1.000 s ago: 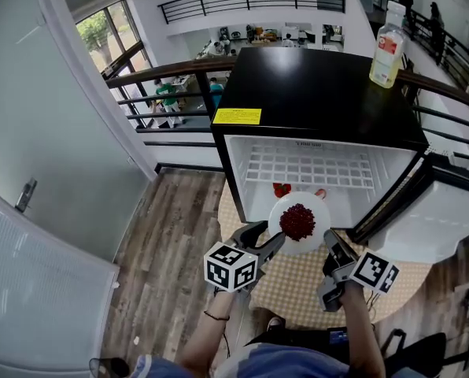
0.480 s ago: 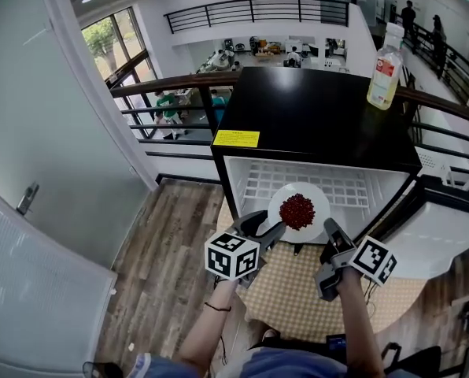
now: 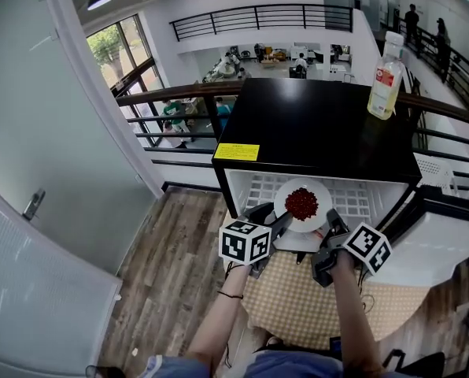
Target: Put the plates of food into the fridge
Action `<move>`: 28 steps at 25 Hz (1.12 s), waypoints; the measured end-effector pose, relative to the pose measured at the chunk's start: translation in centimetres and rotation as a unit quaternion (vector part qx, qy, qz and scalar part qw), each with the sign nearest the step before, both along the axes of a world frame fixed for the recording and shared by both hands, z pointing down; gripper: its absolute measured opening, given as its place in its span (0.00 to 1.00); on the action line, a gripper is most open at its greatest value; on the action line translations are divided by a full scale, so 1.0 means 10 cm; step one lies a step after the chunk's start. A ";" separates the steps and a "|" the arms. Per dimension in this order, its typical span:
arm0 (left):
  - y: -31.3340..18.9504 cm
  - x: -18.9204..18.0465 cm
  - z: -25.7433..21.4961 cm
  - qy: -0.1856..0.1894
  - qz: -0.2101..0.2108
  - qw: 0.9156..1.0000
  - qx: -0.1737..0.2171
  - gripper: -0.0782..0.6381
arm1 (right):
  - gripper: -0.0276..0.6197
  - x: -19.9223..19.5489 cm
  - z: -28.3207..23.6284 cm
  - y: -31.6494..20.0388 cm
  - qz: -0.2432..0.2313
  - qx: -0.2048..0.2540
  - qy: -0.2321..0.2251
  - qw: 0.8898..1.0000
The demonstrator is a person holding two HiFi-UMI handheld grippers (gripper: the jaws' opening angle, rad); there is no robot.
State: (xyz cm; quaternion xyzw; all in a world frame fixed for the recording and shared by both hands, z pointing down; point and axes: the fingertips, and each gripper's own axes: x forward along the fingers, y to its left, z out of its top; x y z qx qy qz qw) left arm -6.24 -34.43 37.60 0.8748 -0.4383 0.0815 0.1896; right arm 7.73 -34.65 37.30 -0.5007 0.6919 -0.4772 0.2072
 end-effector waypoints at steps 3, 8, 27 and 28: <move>-0.09 -0.01 0.01 -0.010 -0.005 1.000 -0.002 0.43 | 0.08 -0.01 0.01 -0.10 0.010 -0.001 0.005 1.000; -0.20 0.02 0.00 -0.025 -0.003 1.000 -0.009 0.43 | 0.08 0.03 0.00 -0.25 0.026 -0.004 0.002 1.000; 0.48 0.08 -0.13 0.030 -0.006 0.999 0.025 0.43 | 0.09 -0.13 -0.06 -0.54 -0.036 0.077 0.366 0.927; 0.55 0.06 -0.09 0.029 -0.006 0.999 0.022 0.43 | 0.09 -0.15 -0.06 -0.54 -0.039 0.080 0.374 0.923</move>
